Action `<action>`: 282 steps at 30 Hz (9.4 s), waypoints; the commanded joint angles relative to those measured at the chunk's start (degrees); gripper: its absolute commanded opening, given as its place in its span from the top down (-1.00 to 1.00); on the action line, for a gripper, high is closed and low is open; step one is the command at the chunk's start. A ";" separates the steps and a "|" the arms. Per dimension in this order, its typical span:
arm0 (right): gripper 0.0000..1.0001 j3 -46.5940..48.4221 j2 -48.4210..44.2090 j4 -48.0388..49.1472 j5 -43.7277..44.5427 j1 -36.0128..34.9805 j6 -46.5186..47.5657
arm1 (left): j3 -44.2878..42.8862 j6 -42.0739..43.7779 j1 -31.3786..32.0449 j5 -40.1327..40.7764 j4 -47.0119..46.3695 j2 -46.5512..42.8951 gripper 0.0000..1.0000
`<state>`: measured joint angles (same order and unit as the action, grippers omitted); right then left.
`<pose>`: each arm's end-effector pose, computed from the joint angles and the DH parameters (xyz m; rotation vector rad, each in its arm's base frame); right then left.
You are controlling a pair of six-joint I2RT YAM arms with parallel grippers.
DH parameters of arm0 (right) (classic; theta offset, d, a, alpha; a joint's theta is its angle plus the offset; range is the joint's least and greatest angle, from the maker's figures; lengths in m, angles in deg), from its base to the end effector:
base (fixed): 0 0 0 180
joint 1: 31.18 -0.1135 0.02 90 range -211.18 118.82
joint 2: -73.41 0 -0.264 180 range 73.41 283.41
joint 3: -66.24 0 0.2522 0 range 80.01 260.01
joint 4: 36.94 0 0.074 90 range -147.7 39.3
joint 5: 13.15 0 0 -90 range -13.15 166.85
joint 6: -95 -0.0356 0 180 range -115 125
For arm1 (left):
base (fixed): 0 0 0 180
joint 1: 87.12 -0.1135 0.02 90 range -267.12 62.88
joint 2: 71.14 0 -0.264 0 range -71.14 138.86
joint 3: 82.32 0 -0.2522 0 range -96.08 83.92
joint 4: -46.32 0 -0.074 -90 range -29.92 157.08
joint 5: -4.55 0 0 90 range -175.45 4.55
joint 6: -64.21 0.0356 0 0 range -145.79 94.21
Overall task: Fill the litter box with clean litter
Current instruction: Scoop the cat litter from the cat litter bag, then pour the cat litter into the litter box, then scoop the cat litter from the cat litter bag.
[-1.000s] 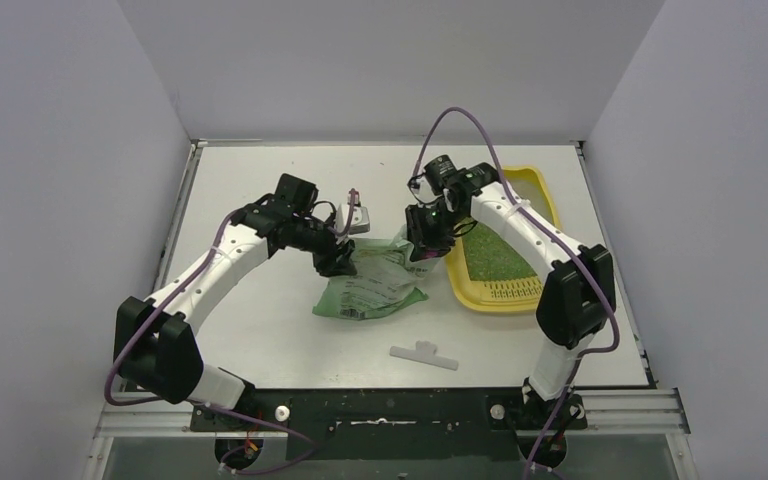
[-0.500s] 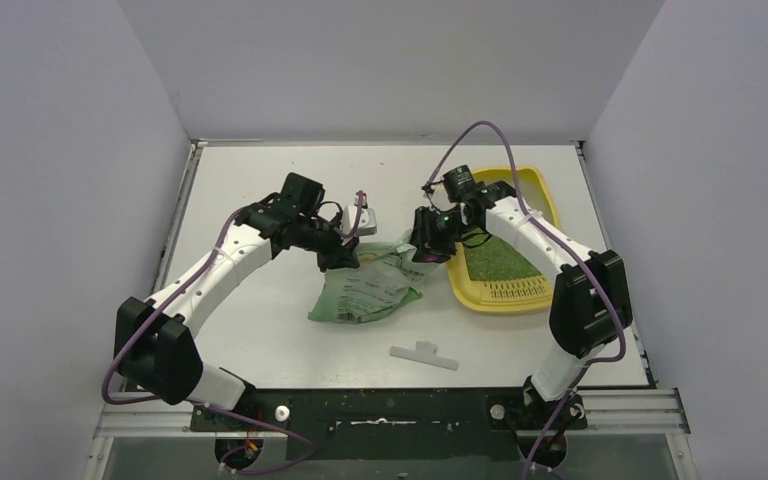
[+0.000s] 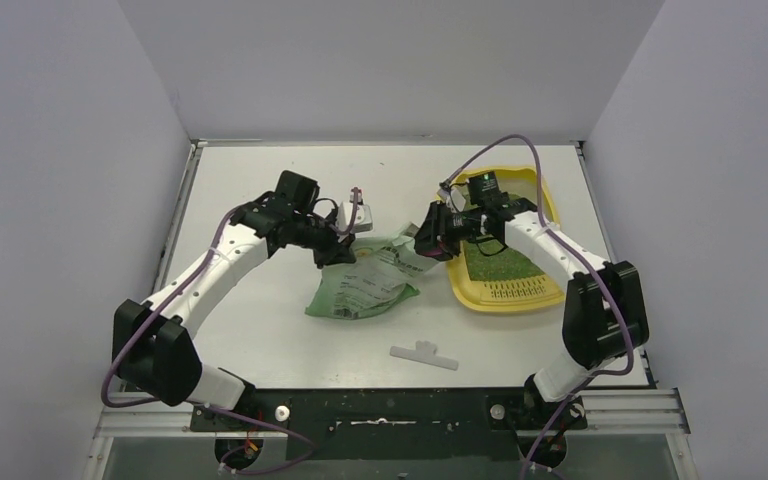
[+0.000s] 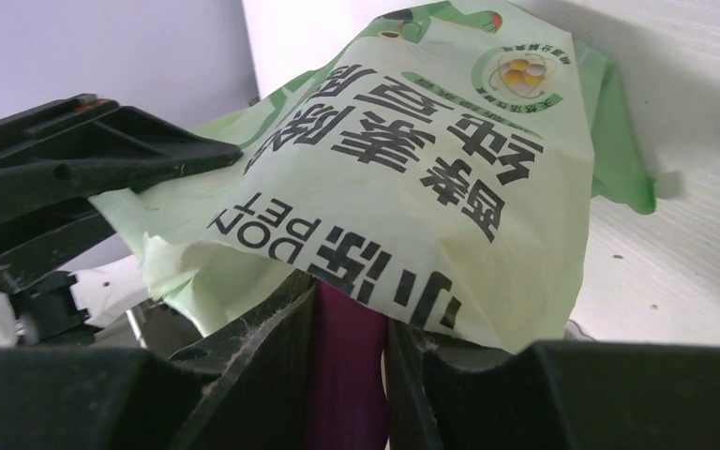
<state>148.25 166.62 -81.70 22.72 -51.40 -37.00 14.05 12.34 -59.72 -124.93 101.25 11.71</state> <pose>0.3046 0.1430 0.2495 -0.0944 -2.7031 -1.5917 0.2548 -0.1576 0.2966 1.5047 1.8328 -0.7703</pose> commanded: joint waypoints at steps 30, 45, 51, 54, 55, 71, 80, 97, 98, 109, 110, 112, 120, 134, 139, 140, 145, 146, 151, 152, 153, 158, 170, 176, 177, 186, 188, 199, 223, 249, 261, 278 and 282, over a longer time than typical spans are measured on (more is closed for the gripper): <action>1.00 -14.75 -13.89 34.51 -17.68 14.93 -17.22 | 3.87 7.77 -5.31 -9.87 -7.35 -7.12 1.00; 1.00 -22.83 -20.44 43.10 -22.16 24.13 -25.61 | 5.21 6.94 -6.48 -11.88 -7.94 -8.50 1.00; 1.00 -27.56 -21.73 55.54 -22.37 25.13 -35.26 | 5.45 6.62 -6.44 -12.19 -8.06 -9.06 1.00; 1.00 -30.69 -21.31 70.19 -21.66 25.31 -46.13 | 5.61 6.61 -6.48 -12.18 -8.20 -8.98 1.00; 1.00 -31.57 -21.05 75.53 -21.19 25.38 -50.03 | 5.62 6.61 -6.48 -12.12 -8.21 -8.94 1.00; 1.00 -37.63 -12.49 98.11 -21.12 25.83 -63.70 | 5.73 6.12 -6.42 -12.42 -8.95 -9.30 1.00; 1.00 -19.55 -21.69 13.85 -14.95 22.90 -5.57 | 5.86 5.90 -6.48 -12.28 -9.21 -9.28 1.00; 1.00 -31.92 -32.31 44.41 -18.16 26.69 -33.81 | 7.42 4.08 -6.48 -13.04 -12.00 -8.72 1.00; 1.00 -32.02 -32.88 44.49 -17.62 26.66 -34.37 | 7.79 3.76 -6.48 -12.85 -12.55 -8.68 1.00; 1.00 -30.61 -38.35 28.64 -15.60 29.43 -24.80 | 4.94 3.16 -6.57 -13.25 -11.82 -9.35 1.00; 1.00 -31.46 -38.56 30.99 -15.95 29.89 -26.29 | 5.89 2.99 -6.57 -13.61 -12.34 -10.12 1.00; 1.00 -32.52 -38.33 35.08 -16.73 30.50 -28.99 | 7.91 2.81 -6.57 -13.90 -13.72 -11.56 1.00; 1.00 -31.16 -40.04 33.76 -18.10 32.81 -29.26 | 9.87 3.35 -6.57 -11.88 -13.66 -13.01 1.00; 1.00 -30.54 -43.55 28.54 -21.59 39.83 -27.18 | 9.54 3.19 -6.57 -11.93 -13.90 -11.90 1.00; 1.00 -28.34 -43.23 26.49 -20.73 43.53 -25.77 | 10.03 2.14 -6.48 -10.77 -14.91 -12.35 1.00; 1.00 -28.04 -43.02 26.36 -20.32 44.47 -25.66 | 10.27 1.85 -6.40 -10.38 -15.13 -12.42 1.00; 1.00 -26.14 -40.59 27.24 -18.31 48.35 -25.94 | 11.47 1.25 -4.89 -8.73 -15.31 -13.09 1.00; 1.00 -25.73 -39.92 27.23 -17.74 49.47 -25.94 | 11.62 1.33 -4.19 -7.92 -14.93 -13.24 1.00; 1.00 -23.03 -35.83 22.26 -11.83 52.65 -21.42 | 12.10 1.71 -2.93 -6.70 -13.42 -14.22 1.00; 1.00 -22.20 -34.84 20.14 -9.90 52.76 -19.49 | 12.12 1.77 -2.63 -6.26 -13.19 -14.41 1.00; 1.00 -21.22 -33.90 18.10 -8.19 52.78 -17.71 | 12.12 1.84 -2.47 -5.90 -12.98 -14.63 1.00; 1.00 -18.04 -30.02 14.10 0.10 52.84 -12.92 | 12.15 1.94 -1.85 -4.94 -12.82 -15.41 1.00; 1.00 -7.61 -20.35 8.20 21.62 41.97 -7.45 | 12.56 3.27 -0.09 -1.80 -11.20 -16.91 1.00; 1.00 0.30 -16.91 4.75 28.87 38.69 -5.24 | 12.56 3.24 0.35 -2.59 -11.28 -16.93 1.00; 1.00 0.87 -17.09 3.68 29.80 38.71 -4.41 | 12.56 3.24 0.42 -2.70 -11.28 -16.93 1.00; 1.00 -2.96 -27.19 -7.91 34.50 38.95 1.35 | 12.12 3.52 0.53 -2.81 -10.77 -16.58 1.00; 1.00 -4.25 -31.19 -11.70 35.98 39.04 2.86 | 12.12 3.69 0.55 -2.64 -10.53 -16.61 1.00; 1.00 2.64 -41.37 -32.62 24.69 38.78 12.83 | 10.97 4.38 0.46 -4.67 -9.12 -16.00 1.00; 1.00 24.00 -31.33 -37.75 7.58 22.76 12.15 | 9.88 6.25 0.89 -7.74 -6.63 -17.01 1.00; 1.00 20.82 -19.21 -29.30 25.93 -2.85 9.51 | 10.11 6.78 2.22 -7.55 -6.45 -17.10 1.00; 1.00 20.54 -1.79 -21.42 28.19 -14.02 9.91 | 11.70 4.59 2.22 -6.15 -6.31 -18.34 1.00; 1.00 22.24 1.65 -32.18 36.48 -15.73 13.05 | 18.24 -18.01 -1.46 9.67 -4.82 -18.49 -0.17; 1.00 21.69 0.90 -32.65 35.88 -17.36 12.86 | 15.17 -17.21 -2.19 5.02 -2.22 -14.06 0.12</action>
<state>168.87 167.67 -109.04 55.40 -67.34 -26.29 32.13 -2.94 -61.21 -116.74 97.18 -5.60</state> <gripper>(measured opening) 0.283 0.542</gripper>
